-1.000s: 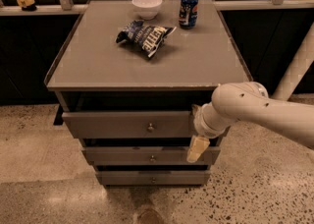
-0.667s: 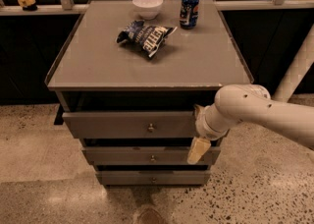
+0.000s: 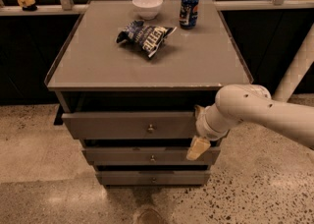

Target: Open top drawer

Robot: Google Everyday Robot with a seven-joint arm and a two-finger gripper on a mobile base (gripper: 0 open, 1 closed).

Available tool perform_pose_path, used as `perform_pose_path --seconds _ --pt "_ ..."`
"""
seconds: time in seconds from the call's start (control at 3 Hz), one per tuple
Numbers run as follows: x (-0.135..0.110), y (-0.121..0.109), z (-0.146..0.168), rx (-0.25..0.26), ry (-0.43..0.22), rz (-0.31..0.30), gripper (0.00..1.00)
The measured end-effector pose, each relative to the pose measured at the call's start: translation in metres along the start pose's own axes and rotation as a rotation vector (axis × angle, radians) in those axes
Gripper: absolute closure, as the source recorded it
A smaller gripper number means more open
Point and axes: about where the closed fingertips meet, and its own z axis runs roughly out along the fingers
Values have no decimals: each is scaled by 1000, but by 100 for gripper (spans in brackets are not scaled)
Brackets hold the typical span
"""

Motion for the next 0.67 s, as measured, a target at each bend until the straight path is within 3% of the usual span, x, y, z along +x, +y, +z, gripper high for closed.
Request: perform_pose_path --seconds 0.67 --pt "-3 -1 -5 0 0 0 64"
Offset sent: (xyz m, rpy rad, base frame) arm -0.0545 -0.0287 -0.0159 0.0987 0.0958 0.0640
